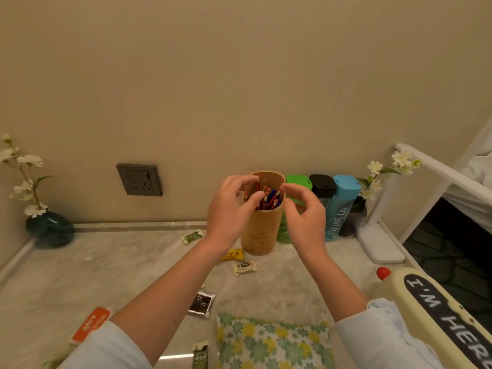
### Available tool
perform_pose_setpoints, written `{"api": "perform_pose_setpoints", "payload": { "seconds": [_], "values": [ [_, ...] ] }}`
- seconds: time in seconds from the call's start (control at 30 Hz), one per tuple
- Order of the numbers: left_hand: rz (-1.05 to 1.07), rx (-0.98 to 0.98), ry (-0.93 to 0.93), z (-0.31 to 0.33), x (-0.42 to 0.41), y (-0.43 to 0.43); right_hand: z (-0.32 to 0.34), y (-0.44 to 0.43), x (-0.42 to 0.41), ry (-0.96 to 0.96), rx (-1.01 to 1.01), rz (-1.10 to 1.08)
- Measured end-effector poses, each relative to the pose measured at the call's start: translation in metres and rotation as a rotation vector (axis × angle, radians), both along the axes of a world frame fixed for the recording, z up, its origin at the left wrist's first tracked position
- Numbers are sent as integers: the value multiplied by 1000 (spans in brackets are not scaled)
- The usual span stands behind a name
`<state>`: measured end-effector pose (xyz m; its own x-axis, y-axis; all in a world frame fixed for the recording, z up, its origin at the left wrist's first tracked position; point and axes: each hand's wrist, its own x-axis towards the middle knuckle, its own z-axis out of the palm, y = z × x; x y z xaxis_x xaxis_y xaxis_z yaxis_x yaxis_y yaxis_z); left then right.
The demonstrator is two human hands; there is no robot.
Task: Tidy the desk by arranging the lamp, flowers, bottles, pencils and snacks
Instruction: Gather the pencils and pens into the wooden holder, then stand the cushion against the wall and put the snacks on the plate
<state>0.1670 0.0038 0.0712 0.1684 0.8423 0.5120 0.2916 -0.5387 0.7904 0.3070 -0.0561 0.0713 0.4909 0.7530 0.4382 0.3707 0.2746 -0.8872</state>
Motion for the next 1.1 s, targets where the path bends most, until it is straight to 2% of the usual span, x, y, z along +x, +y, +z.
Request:
{"api": "perform_pose_setpoints", "payload": {
  "seconds": [0.1, 0.53, 0.67, 0.87, 0.93, 1.1],
  "values": [
    [-29, -54, -31, -22, -3, -26, -18, -23, -3, -1, -73, 16],
    [10, -274, 45, -112, -6, -135, -93, -114, 8, -24, -439, 122],
    [60, -288, 192, -126, -8, -164, -106, -133, 9, -101, -524, 121],
    [33, -270, 626, -141, -14, -189, -124, -154, 6, -322, -731, 125],
    [21, -244, 718, -146, -13, -193, -127, -158, 4, -297, -767, 105],
    [47, -247, 770, -145, -13, -198, -123, -177, -1, -188, -787, 10]
  ]
}}
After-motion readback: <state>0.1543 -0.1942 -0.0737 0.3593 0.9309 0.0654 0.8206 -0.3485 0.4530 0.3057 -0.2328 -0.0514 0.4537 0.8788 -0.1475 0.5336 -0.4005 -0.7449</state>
